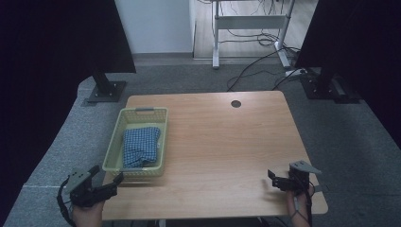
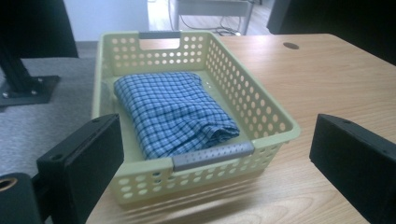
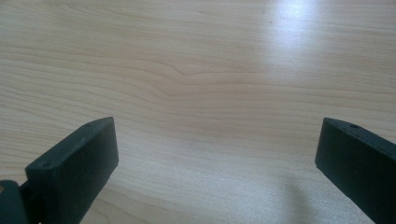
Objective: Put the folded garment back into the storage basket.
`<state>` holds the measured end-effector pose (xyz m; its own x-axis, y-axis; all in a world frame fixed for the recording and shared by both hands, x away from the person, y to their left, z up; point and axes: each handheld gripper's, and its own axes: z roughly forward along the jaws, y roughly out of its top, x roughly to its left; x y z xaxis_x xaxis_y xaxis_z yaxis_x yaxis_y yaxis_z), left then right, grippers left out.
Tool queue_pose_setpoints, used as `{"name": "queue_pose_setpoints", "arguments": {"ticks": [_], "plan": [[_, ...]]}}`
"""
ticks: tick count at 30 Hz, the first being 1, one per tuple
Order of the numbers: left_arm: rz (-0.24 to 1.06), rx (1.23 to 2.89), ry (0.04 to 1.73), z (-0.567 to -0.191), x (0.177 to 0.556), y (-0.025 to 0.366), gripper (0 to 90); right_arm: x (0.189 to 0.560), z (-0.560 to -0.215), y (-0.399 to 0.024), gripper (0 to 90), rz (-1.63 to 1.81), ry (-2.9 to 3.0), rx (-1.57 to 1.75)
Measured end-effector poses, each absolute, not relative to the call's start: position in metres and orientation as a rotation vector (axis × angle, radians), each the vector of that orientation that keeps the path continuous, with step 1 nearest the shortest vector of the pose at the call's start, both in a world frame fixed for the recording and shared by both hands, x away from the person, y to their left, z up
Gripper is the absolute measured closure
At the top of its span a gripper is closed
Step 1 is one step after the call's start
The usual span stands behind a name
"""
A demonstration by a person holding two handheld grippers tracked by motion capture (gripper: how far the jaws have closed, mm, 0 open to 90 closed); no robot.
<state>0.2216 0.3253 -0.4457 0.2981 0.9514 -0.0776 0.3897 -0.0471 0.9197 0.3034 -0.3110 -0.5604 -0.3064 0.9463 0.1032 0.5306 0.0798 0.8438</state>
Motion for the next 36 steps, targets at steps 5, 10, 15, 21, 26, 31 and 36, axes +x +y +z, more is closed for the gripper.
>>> {"name": "queue_pose_setpoints", "arguments": {"ticks": [5, 10, 15, 21, 26, 31, 36], "plan": [[0.738, 1.611, 1.273, -0.464, 0.206, 0.325, 3.1, 0.303, -0.560, -0.311, 0.0, 1.140, 1.882, 1.453], [0.704, 1.614, 1.253, -0.479, 0.199, 0.325, 3.7, 0.303, -0.560, -0.311, 0.0, 1.139, 1.884, 1.452], [0.775, 1.598, 1.173, -0.496, 0.191, 0.320, 3.4, 0.303, -0.560, -0.311, 0.0, 1.137, 1.883, 1.452], [0.830, 1.610, 1.173, -0.509, 0.189, 0.319, 3.0, 0.303, -0.560, -0.311, 0.0, 1.136, 1.885, 1.452], [0.760, 1.666, 1.160, -0.531, 0.190, 0.323, 3.2, 0.303, -0.560, -0.310, 0.0, 1.134, 1.887, 1.452], [0.744, 1.683, 1.191, -0.547, 0.194, 0.329, 3.1, 0.303, -0.560, -0.310, 0.0, 1.133, 1.887, 1.451], [0.679, 1.731, 1.214, -0.554, 0.202, 0.329, 4.2, 0.303, -0.560, -0.310, 0.0, 1.129, 1.890, 1.446]]}}
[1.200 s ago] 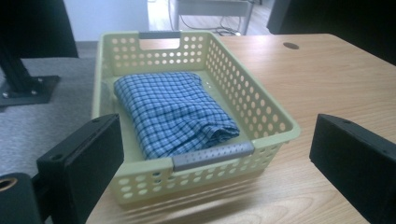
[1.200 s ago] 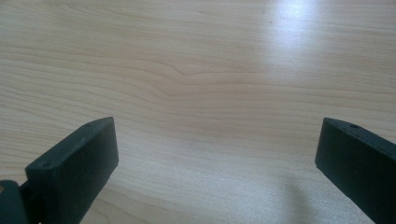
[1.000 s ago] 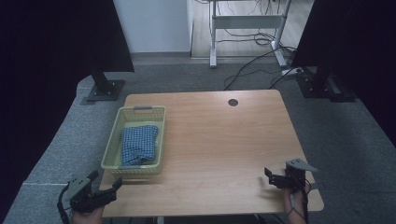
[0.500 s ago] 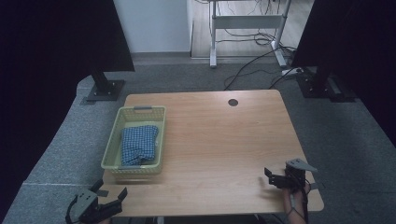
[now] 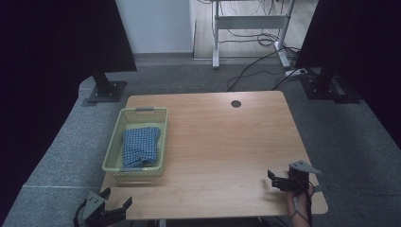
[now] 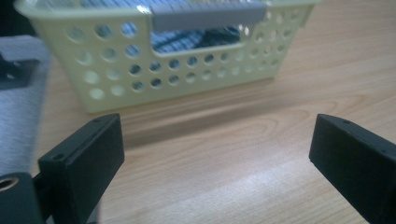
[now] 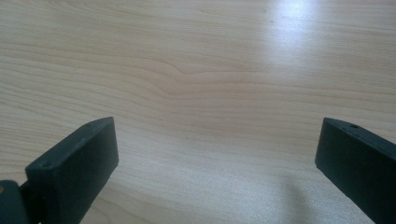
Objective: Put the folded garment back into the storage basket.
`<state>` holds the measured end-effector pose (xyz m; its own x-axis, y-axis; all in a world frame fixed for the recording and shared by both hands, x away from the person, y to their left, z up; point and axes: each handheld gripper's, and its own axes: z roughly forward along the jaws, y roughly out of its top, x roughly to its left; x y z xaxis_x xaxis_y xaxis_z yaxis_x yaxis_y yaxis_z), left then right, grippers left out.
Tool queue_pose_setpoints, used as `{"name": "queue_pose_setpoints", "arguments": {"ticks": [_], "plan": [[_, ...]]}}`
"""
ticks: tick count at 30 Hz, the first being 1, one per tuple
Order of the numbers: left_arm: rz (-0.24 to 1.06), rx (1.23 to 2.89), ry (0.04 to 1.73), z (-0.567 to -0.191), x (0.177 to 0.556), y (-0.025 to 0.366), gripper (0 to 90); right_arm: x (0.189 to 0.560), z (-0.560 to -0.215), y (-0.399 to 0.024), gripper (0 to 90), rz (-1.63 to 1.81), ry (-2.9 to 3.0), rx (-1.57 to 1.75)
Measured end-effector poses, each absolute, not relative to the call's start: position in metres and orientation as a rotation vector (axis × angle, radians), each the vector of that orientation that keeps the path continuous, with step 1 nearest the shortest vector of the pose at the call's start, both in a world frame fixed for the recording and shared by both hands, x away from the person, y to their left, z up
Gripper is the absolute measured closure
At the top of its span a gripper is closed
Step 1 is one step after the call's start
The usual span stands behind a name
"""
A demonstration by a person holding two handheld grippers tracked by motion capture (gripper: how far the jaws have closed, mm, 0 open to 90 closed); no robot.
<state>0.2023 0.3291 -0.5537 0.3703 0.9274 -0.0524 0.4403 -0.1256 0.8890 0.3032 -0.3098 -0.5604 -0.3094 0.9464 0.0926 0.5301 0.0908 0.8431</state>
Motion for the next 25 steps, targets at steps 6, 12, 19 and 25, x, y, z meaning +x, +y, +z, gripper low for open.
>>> {"name": "queue_pose_setpoints", "arguments": {"ticks": [6, 12, 19, 25], "plan": [[0.653, 1.748, 1.206, -0.5562, 0.2063, 0.3277, 4.1, 0.3032, -0.5604, -0.3101, 0.0, 1.135, 1.892, 1.446], [0.685, 1.757, 1.228, -0.5566, 0.2060, 0.3273, 4.6, 0.3033, -0.5604, -0.3101, 0.0, 1.137, 1.896, 1.445], [0.702, 1.793, 1.230, -0.5574, 0.2076, 0.3237, 4.7, 0.3035, -0.5604, -0.3098, 0.0, 1.134, 1.903, 1.443], [0.675, 1.780, 1.246, -0.5585, 0.2097, 0.3263, 4.4, 0.3039, -0.5605, -0.3092, 0.0, 1.125, 1.907, 1.442]]}}
